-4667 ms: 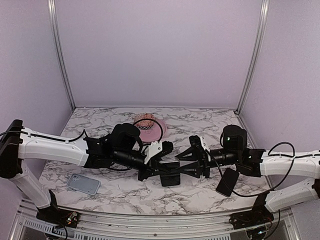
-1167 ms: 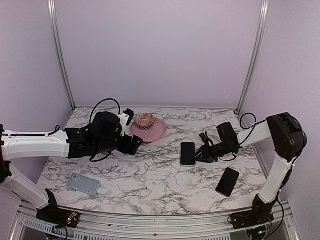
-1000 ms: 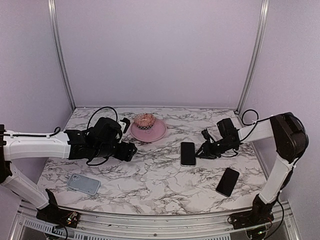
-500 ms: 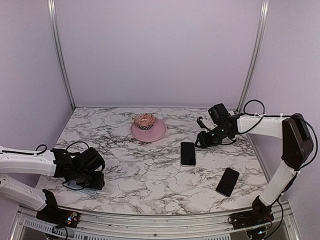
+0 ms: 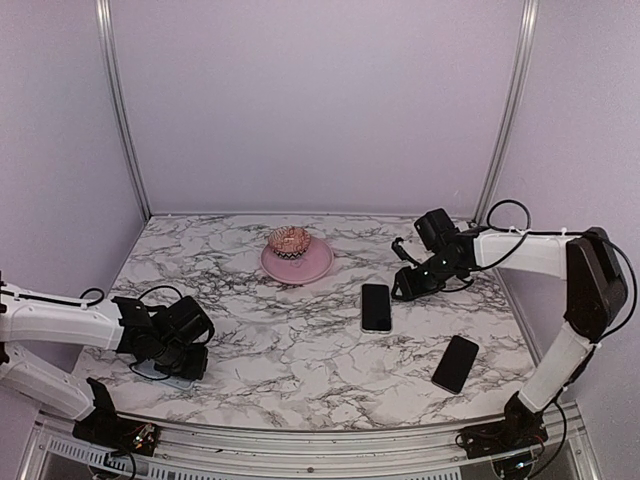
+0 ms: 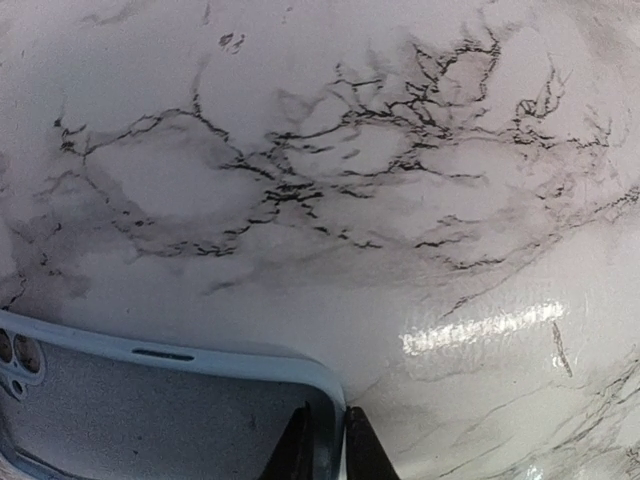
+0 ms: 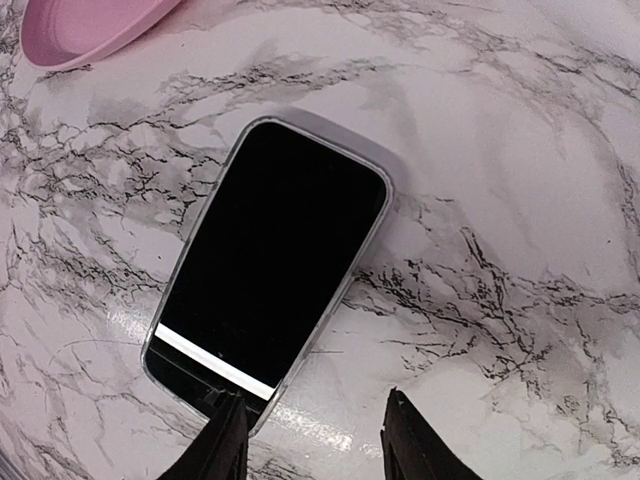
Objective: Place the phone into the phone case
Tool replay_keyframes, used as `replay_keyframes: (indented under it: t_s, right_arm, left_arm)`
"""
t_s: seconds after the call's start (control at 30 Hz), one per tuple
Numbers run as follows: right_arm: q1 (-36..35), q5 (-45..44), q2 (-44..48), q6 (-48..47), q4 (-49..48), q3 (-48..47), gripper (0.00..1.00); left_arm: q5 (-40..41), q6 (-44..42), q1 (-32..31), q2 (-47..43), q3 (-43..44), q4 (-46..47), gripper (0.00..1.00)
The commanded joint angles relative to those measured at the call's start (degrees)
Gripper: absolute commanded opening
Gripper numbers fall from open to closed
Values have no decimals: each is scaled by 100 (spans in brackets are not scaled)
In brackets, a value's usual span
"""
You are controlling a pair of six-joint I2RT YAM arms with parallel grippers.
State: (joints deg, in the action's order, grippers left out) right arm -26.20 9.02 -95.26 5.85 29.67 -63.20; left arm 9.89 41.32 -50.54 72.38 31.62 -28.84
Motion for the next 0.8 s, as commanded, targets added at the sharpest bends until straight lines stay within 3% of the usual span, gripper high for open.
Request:
replay_keyframes:
  t_s: [0.0,0.27,0.47,0.6,0.77]
  right_arm:
    - [-55,-158,308,-83,99,-198,45]
    - [-55,-263,607,-84,121,-40,45]
    - [-69,-172,689,-1,96,46,45]
    - [-70,-172,871,30,43,254,45]
    - [-76,-186,925,37,91,354,45]
  left_arm:
    - [-668,-462,18,446,-82,200,3]
    - [-1298,-1970,-480,576,756,526,0]
    - [-2516,-3893,-1411,1725,2304,607,0]
    - [-3268,-5154,-1677,2551,3073,374,0]
    - [-3223,-6603,-1859,3562,4228,-456,0]
